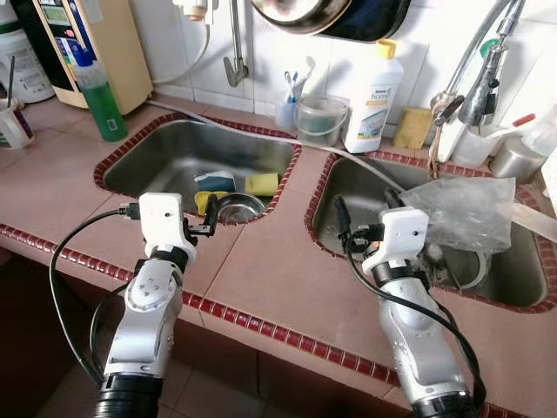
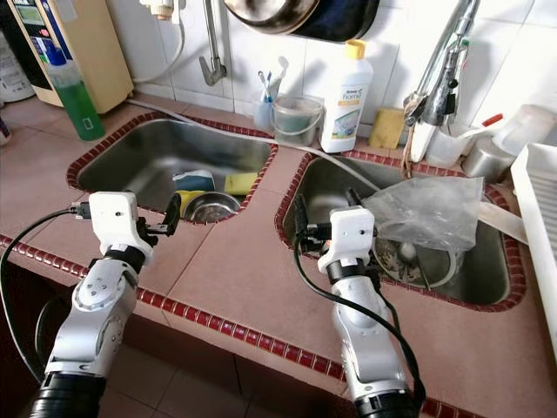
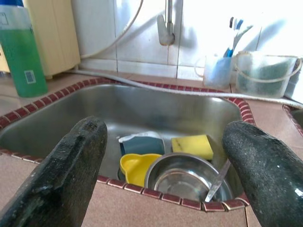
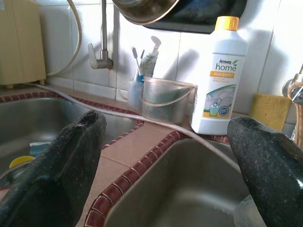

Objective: Kitchen organization

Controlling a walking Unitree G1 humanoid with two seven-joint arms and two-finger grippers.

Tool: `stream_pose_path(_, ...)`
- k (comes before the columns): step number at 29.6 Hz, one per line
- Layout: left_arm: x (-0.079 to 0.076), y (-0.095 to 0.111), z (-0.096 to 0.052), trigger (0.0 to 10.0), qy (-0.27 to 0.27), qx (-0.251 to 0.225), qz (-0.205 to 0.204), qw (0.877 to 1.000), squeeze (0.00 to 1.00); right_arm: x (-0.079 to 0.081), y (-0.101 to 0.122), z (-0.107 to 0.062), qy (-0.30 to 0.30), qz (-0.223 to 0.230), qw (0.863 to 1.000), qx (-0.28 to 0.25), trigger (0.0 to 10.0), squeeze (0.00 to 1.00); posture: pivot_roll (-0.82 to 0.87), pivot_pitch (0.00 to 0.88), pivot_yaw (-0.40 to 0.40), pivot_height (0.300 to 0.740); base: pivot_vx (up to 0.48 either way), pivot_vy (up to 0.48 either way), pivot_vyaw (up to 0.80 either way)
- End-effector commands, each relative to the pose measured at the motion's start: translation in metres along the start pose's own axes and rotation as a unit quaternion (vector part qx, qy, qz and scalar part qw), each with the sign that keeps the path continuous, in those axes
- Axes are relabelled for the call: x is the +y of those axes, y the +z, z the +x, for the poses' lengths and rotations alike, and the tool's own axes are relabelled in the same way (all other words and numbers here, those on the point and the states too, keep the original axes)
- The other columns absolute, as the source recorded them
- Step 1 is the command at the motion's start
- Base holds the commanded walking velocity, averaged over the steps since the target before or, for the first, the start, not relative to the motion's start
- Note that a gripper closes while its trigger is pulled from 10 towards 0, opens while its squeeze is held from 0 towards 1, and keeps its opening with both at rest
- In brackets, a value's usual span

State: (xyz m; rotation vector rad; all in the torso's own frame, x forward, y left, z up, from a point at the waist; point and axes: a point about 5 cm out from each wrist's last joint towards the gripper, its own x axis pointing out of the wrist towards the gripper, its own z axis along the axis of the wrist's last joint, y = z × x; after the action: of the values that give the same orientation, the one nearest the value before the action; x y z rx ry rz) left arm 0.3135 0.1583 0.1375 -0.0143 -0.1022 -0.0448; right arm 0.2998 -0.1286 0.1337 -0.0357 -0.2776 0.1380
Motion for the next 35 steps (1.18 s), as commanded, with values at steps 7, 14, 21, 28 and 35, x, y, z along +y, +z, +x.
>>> stream_pose_path(7, -0.001, -0.007, -0.007, 10.0, -0.014, -0.005, 0.013, 1.000, 0.00, -0.001, -0.013, -0.007, 0.001, 0.006, 1.000, 0.006, 10.0, 0.00, -0.10, 0.000, 0.016, 0.740, 0.000, 0.000, 0.00)
stream_pose_path(14, -0.001, -0.014, -0.016, 10.0, -0.024, 0.001, 0.009, 1.000, 0.00, -0.003, -0.017, -0.016, 0.013, 0.010, 1.000, 0.009, 10.0, 0.00, -0.09, 0.000, 0.009, 0.740, 0.000, 0.000, 0.00)
stream_pose_path(21, -0.003, -0.014, -0.017, 10.0, -0.033, 0.000, 0.014, 0.999, 0.00, -0.005, -0.014, -0.014, 0.015, 0.008, 1.000, 0.001, 10.0, 0.00, -0.09, 0.000, 0.005, 0.740, 0.000, 0.000, 0.00)
stream_pose_path(28, -0.007, -0.014, -0.017, 10.0, -0.039, 0.003, 0.004, 0.999, 0.00, -0.005, -0.014, -0.014, 0.015, 0.010, 1.000, 0.000, 10.0, 0.00, -0.10, 0.000, 0.003, 0.740, 0.000, 0.000, 0.00)
stream_pose_path(35, -0.010, -0.014, -0.018, 10.0, -0.050, 0.005, 0.011, 0.999, 0.00, -0.006, -0.016, -0.019, 0.012, 0.013, 1.000, 0.005, 10.0, 0.00, -0.10, 0.000, 0.001, 0.740, 0.000, 0.000, 0.00)
